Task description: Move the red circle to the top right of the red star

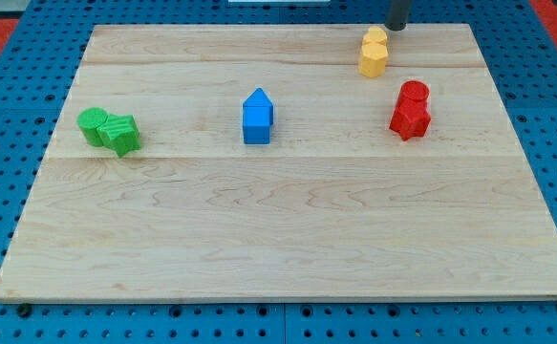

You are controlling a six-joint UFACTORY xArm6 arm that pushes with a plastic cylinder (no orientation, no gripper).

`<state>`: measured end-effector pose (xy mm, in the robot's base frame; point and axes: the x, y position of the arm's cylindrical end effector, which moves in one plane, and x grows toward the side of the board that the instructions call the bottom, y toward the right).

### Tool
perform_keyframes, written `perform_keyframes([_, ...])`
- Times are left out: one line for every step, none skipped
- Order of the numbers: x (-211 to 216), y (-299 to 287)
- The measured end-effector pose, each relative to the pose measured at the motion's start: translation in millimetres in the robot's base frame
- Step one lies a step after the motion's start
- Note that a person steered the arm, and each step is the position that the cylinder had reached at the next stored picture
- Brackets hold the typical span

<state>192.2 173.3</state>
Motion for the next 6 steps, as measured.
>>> perform_keyframes([0.0,0.1])
perform_keyframes([0.0,-0.1])
perform_keyframes([0.0,-0.1])
perform_keyframes([21.3,14.8])
perform_keyframes([77.0,53.4])
perform_keyframes([105.4,31.6])
